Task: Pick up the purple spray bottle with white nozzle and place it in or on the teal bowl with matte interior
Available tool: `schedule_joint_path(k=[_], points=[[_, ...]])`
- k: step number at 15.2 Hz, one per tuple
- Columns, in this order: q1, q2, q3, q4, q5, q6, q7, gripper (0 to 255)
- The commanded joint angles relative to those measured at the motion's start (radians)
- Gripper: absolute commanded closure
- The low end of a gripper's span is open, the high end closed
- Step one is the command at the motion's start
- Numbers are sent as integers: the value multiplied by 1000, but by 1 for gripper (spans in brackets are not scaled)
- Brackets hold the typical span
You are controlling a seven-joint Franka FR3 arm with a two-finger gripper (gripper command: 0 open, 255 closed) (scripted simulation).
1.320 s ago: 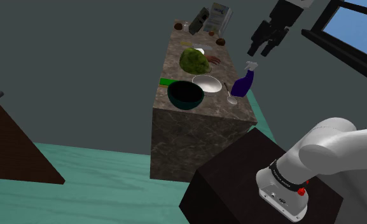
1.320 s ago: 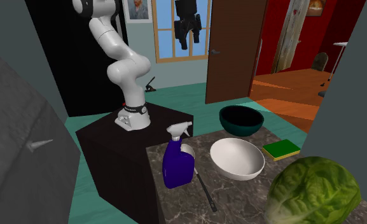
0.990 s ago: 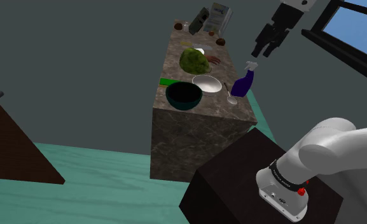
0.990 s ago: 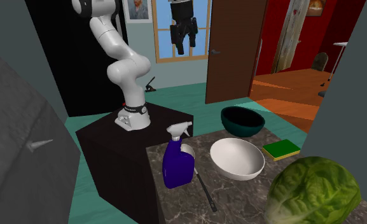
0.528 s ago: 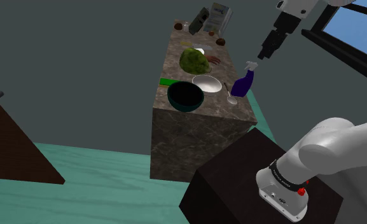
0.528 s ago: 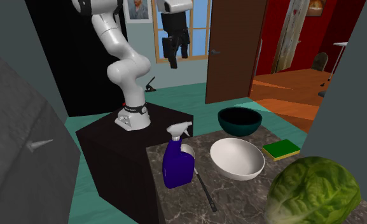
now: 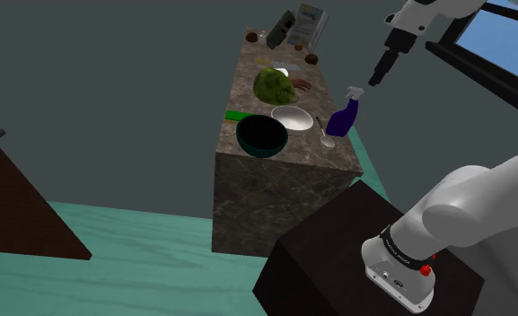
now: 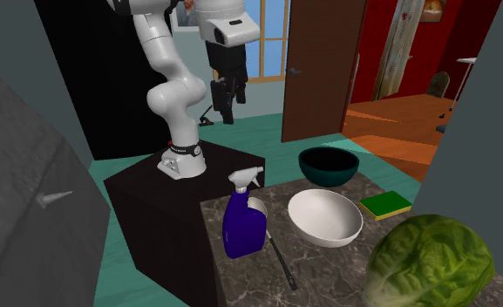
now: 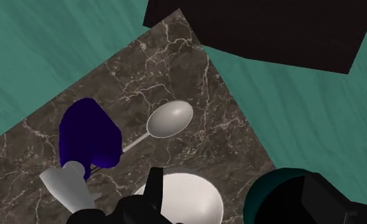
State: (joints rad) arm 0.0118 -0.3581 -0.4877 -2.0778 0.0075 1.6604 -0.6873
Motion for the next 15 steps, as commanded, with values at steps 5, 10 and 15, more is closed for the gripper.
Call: schedule_joint_path(k=[5, 10, 15], points=[[5, 253, -134, 170, 73, -2, -280, 0], [-52, 514, -192, 369, 192, -44, -512, 0], [-62, 546, -186, 342, 208, 2, -544, 0]])
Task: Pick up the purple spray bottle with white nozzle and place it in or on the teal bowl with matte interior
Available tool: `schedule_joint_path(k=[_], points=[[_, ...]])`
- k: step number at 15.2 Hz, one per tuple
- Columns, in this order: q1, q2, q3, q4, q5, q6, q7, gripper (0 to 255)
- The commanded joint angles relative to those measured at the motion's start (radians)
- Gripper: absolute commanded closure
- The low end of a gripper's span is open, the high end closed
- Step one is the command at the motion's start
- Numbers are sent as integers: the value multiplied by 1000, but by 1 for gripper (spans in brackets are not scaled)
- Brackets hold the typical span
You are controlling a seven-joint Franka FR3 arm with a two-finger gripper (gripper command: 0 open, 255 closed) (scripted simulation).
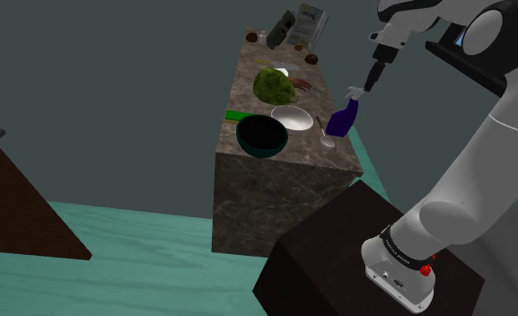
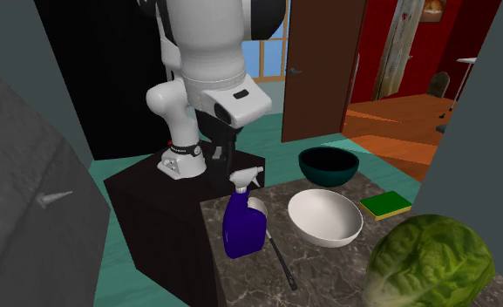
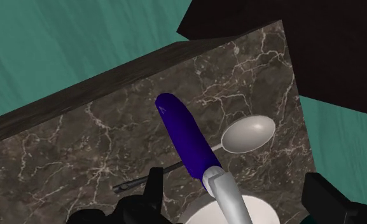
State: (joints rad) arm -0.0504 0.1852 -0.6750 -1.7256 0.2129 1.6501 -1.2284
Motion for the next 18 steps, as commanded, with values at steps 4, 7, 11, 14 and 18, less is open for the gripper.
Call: schedule_joint_path(k=[4, 7, 11, 14, 18], points=[[7, -3, 4, -63, 1, 61, -3, 0], [7, -3, 4, -63, 1, 61, -3, 0], [7, -3, 4, -63, 1, 61, -3, 0], [7, -3, 4, -63, 1, 61, -3, 255], [7, -3, 4, -63, 2, 61, -3, 255]])
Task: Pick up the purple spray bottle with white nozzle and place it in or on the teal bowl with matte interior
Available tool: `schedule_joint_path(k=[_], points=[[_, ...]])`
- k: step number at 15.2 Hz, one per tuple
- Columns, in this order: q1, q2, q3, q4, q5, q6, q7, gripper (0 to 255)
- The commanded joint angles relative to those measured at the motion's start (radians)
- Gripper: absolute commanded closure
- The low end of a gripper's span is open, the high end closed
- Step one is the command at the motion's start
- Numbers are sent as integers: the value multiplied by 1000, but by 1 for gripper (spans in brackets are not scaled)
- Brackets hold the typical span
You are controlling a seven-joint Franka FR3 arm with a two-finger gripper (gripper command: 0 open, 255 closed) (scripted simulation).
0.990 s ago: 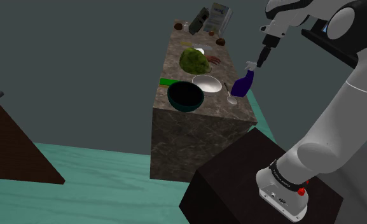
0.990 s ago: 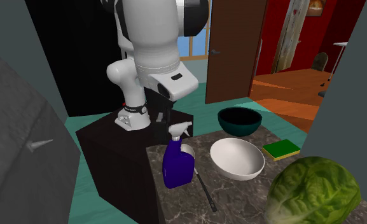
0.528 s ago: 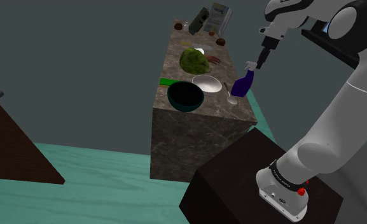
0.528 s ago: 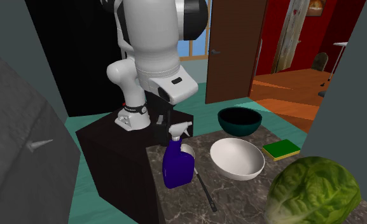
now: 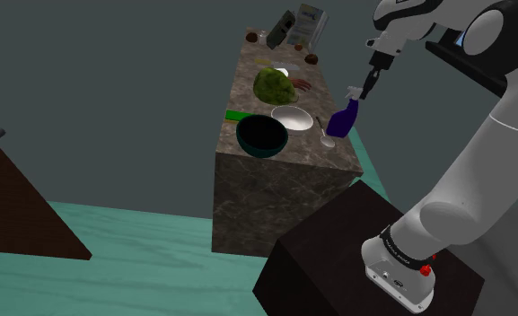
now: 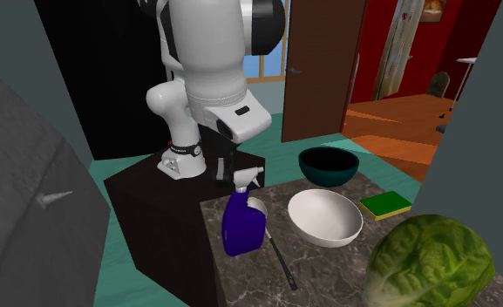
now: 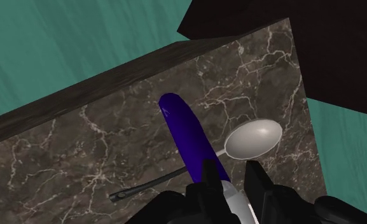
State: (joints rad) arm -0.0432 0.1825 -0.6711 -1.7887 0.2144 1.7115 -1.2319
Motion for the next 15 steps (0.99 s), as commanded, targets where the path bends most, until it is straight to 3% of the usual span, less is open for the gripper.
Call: schedule_joint_path(k=[1, 15], points=[[0, 0, 0, 0, 0, 0, 0, 255], [-4, -20, -6, 140, -16, -154, 24, 255]])
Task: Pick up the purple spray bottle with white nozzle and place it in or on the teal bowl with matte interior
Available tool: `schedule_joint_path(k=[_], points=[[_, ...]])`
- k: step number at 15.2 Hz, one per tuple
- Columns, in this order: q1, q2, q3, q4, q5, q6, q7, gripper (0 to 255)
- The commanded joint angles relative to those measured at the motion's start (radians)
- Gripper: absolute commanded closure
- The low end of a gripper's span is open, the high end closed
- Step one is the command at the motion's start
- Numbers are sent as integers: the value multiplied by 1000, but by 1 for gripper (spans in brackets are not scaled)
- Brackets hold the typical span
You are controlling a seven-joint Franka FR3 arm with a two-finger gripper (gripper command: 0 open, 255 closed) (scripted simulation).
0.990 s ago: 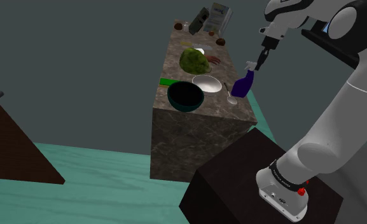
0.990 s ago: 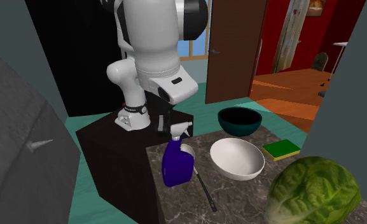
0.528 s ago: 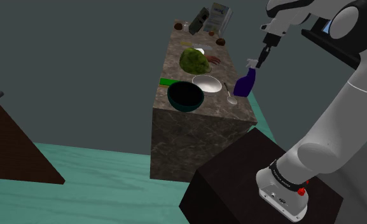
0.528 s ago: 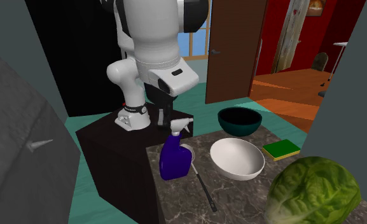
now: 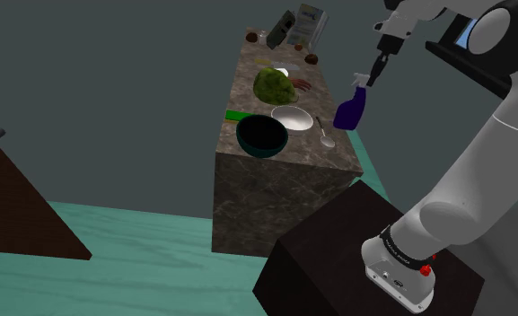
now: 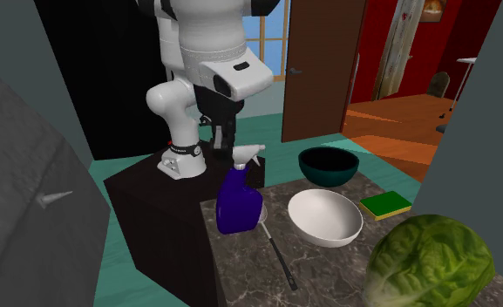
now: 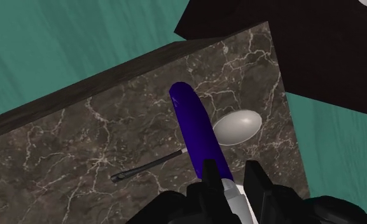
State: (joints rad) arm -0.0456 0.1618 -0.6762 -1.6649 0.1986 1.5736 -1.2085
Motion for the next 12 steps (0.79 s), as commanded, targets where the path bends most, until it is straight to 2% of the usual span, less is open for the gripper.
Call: schedule_joint_path(k=[1, 12], points=[[-2, 1, -1, 30, 0, -29, 2, 255], [-22, 24, -7, 203, 13, -185, 9, 255]])
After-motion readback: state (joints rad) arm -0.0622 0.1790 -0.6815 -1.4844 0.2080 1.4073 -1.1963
